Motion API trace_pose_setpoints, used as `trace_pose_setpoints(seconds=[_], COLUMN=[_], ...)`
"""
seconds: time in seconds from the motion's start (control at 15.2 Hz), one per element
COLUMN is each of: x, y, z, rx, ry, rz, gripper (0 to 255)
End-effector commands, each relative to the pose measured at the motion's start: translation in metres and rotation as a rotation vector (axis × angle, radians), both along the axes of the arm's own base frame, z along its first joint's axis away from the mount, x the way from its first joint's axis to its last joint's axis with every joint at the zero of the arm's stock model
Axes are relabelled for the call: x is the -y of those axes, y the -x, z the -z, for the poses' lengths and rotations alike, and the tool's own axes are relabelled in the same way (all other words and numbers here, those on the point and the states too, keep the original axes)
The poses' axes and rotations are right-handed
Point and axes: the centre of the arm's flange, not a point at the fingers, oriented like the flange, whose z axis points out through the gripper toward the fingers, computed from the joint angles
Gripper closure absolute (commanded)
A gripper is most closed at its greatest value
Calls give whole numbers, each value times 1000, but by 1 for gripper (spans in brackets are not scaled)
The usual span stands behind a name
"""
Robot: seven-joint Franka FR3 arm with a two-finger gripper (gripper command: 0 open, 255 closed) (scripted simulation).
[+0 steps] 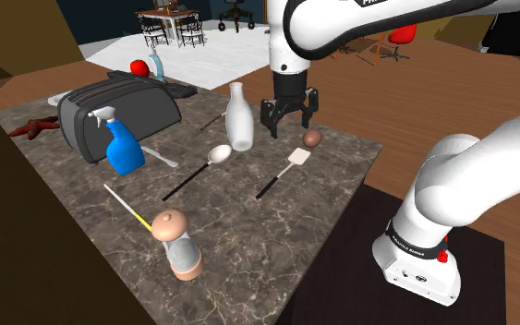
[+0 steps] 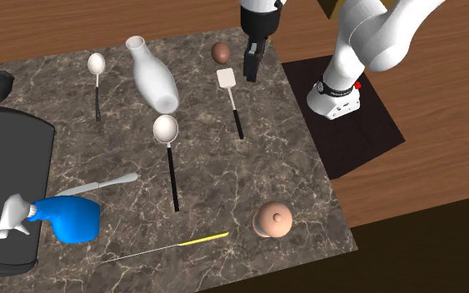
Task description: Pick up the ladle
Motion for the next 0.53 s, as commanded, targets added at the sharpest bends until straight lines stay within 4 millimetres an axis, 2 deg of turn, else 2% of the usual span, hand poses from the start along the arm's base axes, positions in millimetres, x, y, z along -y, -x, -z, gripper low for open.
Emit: trace_pose_setpoints(seconds=[0.0,0.46], x=[-18,-70], y=[-14,-80], z=[14,53], rx=[-7,-31], ry=[-5,-18], rz=[87,366], gripper=[0,0])
